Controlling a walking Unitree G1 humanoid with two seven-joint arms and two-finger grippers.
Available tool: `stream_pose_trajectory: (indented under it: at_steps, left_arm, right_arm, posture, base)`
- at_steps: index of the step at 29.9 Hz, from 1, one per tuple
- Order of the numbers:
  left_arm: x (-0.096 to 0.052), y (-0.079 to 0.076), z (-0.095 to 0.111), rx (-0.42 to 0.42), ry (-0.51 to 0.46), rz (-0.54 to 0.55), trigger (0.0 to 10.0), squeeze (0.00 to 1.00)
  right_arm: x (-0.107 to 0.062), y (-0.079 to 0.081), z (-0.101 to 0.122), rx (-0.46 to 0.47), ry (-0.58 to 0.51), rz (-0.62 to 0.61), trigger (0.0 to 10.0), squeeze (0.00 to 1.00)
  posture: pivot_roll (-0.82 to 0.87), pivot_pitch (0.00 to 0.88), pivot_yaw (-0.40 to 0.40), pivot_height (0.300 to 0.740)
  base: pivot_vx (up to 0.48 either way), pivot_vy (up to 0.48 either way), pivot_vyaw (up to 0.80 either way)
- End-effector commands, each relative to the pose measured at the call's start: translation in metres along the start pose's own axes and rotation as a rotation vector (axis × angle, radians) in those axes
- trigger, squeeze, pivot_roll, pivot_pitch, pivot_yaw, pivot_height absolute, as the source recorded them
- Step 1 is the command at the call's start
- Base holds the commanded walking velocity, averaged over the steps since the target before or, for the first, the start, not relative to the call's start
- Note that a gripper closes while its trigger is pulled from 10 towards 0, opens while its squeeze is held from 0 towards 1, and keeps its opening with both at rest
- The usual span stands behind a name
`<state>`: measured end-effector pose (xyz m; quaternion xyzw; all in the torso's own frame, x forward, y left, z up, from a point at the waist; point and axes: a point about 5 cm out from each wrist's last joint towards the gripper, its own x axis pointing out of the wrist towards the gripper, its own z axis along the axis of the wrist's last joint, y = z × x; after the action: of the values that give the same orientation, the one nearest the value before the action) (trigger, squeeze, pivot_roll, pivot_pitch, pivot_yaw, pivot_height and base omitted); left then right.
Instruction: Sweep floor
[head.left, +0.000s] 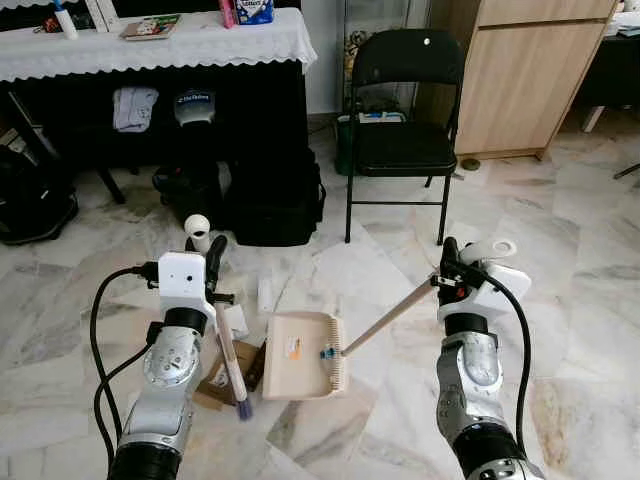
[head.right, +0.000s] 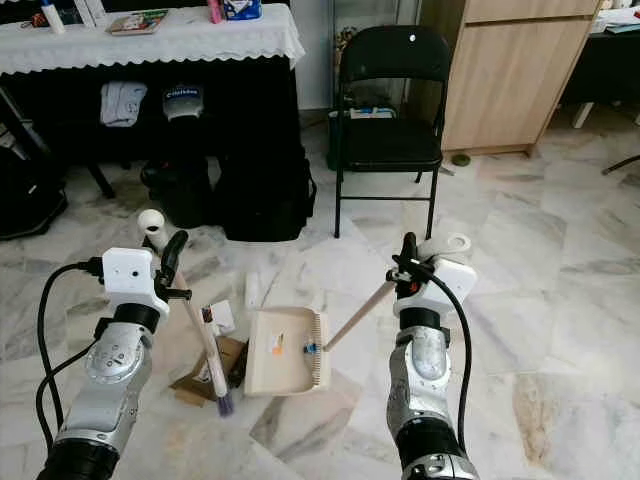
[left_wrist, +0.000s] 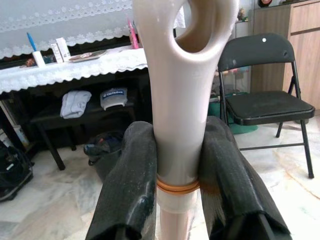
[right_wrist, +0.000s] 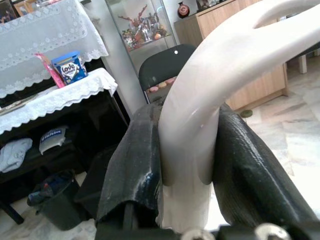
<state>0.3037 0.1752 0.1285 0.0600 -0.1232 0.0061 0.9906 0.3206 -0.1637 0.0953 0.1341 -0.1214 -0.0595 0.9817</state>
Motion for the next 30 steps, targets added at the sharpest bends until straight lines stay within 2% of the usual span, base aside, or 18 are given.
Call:
stream_pose_trajectory:
  at_steps: [1,6,17,30]
  left_arm:
    - [0.0059,0.0021,0.0155,-0.014,-0.067,0.006,10.0,0.0]
    - [0.005,-0.001,0.0158,-0.02,-0.069,-0.003,10.0,0.0]
    - [0.0047,-0.002,0.015,-0.014,-0.062,-0.008,10.0,0.0]
    - [0.0069,-0.0035,0.015,-0.007,-0.053,-0.016,10.0,0.0]
  right_arm:
    - [0.0041,0.0049,0.0112,0.019,-0.057,0.003,10.0,0.0]
    - [0.0034,0.0039,0.0127,0.005,-0.054,0.0,10.0,0.0]
    - [0.0031,0.0115,0.0136,-0.002,-0.054,0.012,10.0,0.0]
    - [0.0048,0.0124,0.0163,0.002,-0.059,0.008,10.0,0.0]
  posture:
    - [0.09,0.0,0.048,0.74]
    - [0.09,0.0,0.046,0.74]
    - [0.09,0.0,0.052,0.74]
    - [0.1,0.0,0.053,0.74]
  base:
    - [0.0,0.0,0.0]
    - [0.0,0.0,0.35]
    - [0.0,0.0,0.8]
    - [0.0,0.0,0.8]
